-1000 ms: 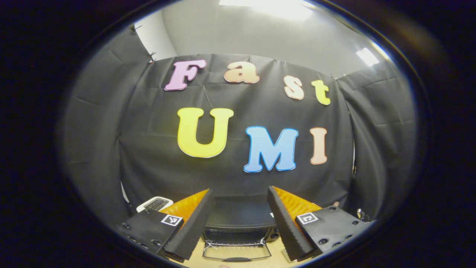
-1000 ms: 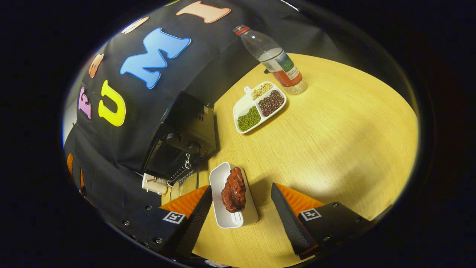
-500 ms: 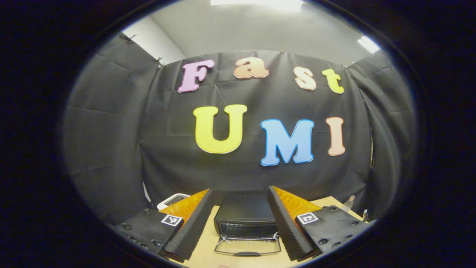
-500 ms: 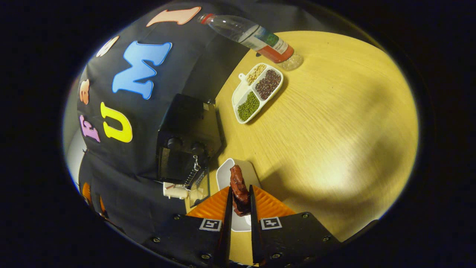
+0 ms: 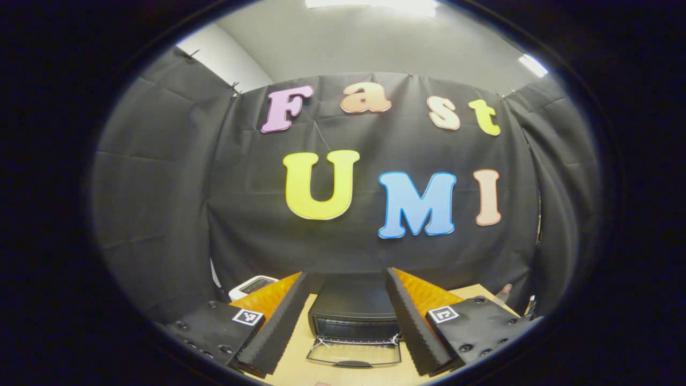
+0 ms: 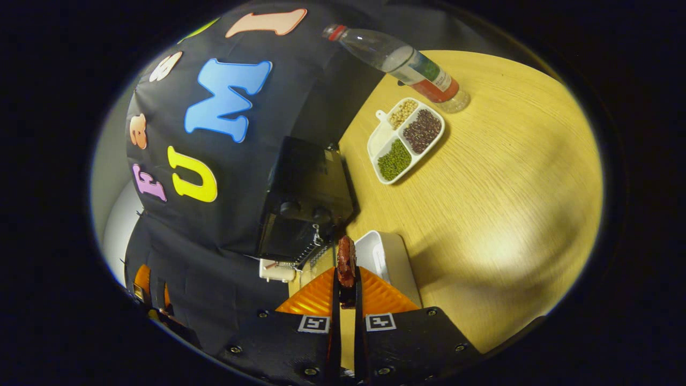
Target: Open the electric oven with the left hand, put the food in, and close the electric oven.
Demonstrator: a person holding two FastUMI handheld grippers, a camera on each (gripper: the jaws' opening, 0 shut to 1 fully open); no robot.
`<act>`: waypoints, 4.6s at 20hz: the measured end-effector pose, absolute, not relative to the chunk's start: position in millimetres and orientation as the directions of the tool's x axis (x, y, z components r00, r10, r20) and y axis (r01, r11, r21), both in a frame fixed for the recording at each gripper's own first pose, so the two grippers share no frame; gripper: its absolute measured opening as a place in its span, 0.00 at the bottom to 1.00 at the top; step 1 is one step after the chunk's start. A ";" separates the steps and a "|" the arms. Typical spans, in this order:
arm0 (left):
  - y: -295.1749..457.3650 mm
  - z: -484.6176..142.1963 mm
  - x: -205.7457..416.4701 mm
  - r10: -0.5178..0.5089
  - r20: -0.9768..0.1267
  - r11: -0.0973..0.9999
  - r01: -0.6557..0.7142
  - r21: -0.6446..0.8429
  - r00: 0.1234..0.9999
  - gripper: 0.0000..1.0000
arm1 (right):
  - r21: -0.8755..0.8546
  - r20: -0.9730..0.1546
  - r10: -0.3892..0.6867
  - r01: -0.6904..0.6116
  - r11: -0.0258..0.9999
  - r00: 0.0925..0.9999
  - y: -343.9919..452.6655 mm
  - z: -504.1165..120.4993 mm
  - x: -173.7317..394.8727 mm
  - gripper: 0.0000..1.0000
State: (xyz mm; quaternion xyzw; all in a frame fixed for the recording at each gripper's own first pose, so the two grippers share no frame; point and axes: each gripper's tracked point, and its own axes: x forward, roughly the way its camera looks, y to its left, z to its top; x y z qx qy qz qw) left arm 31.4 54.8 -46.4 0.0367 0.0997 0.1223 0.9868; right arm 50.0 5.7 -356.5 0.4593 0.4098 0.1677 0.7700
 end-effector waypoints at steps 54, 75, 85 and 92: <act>278.2 -78.2 12.4 0.209 -0.299 0.978 -0.204 0.049 0.931 0.99 | 0.703 -0.609 0.384 0.249 0.666 0.694 247.2 -410.4 197.6 0.35; 98.2 -85.5 58.3 0.004 -0.237 1.000 -0.006 -0.009 0.972 0.93 | 0.115 -0.176 0.188 -0.169 0.979 0.966 84.9 -112.5 94.7 0.86; 36.4 -104.0 61.4 -0.037 -0.278 0.999 0.037 -0.005 0.960 0.96 | 0.081 0.004 0.143 -0.143 0.986 0.990 45.0 -34.5 59.9 0.98; 24.2 -191.6 50.5 -0.059 -0.484 0.998 0.053 -0.027 0.873 0.94 | 0.090 -0.032 0.141 -0.137 0.986 0.990 28.4 -43.1 65.2 0.98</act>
